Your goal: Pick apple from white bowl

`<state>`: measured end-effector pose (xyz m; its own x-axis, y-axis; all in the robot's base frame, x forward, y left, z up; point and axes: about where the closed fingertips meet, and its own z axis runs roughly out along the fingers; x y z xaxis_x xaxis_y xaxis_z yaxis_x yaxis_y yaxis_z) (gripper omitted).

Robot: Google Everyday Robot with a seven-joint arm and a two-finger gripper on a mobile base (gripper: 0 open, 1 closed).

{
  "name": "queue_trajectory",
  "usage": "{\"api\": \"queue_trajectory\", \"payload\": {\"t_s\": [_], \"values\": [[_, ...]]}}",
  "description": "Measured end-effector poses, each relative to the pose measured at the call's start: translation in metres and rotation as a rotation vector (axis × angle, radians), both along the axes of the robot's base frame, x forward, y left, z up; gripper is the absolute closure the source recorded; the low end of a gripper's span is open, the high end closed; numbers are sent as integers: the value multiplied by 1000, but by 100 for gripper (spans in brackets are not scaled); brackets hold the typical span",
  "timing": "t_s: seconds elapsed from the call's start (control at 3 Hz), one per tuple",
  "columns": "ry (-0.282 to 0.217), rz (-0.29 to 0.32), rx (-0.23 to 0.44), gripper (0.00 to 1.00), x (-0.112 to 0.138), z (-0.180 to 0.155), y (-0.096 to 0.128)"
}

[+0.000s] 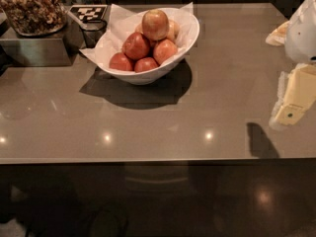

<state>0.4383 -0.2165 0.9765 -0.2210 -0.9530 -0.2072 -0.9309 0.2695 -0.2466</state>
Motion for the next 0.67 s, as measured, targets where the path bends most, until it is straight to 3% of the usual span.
{"api": "queue_trajectory", "payload": {"t_s": [0.33, 0.67], "values": [[-18, 12, 8, 0, 4, 5, 2], [-33, 26, 90, 0, 27, 15, -1]]}}
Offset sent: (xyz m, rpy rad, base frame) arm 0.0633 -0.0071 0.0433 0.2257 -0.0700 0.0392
